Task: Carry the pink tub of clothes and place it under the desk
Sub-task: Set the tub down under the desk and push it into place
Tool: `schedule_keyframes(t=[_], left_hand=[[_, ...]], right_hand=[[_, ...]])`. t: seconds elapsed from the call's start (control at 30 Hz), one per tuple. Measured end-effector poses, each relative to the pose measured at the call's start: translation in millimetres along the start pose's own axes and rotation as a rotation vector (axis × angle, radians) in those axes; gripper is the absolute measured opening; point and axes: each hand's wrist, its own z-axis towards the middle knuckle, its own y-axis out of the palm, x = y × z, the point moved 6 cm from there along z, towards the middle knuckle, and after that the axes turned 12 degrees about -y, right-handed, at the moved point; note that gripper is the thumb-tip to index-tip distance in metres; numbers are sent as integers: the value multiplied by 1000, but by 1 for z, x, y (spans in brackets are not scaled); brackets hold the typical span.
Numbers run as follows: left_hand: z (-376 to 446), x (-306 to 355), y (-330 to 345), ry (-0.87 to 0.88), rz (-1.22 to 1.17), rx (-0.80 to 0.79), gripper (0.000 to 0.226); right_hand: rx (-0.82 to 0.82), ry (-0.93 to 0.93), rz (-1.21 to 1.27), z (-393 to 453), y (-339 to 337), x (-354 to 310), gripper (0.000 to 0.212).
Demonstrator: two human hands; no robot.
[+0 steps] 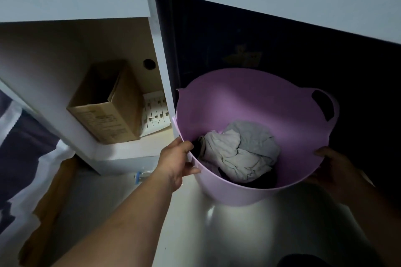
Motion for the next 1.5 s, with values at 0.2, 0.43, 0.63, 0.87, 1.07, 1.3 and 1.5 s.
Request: schedule_keyframes(t=[0.2,0.43,0.63,0.87,1.07,1.3,1.5], left_hand=[[6,5,2,18,-19,-17,38],[11,7,5,23,-62,-15,41],[9,11,12,42,-87,-8,38],[12,17,17,74,-118,19,41],[13,18,23,70,-144,31,43],[15,23,35,94,-138,29,23],[18,31,39,137,-120,-13,9]], right_hand=[[-68,-31,54,15,-1,6,25],[-87,-48,115,22,-9,18,25],[-67,-117,83,36,-5,15,26],[-115,-128,-2,52,12,8,23],[-120,-121,-54,60,14,6,26],[-94,-120,-68,72,8,3,25],[-64,-84,-17,83,14,4,24]])
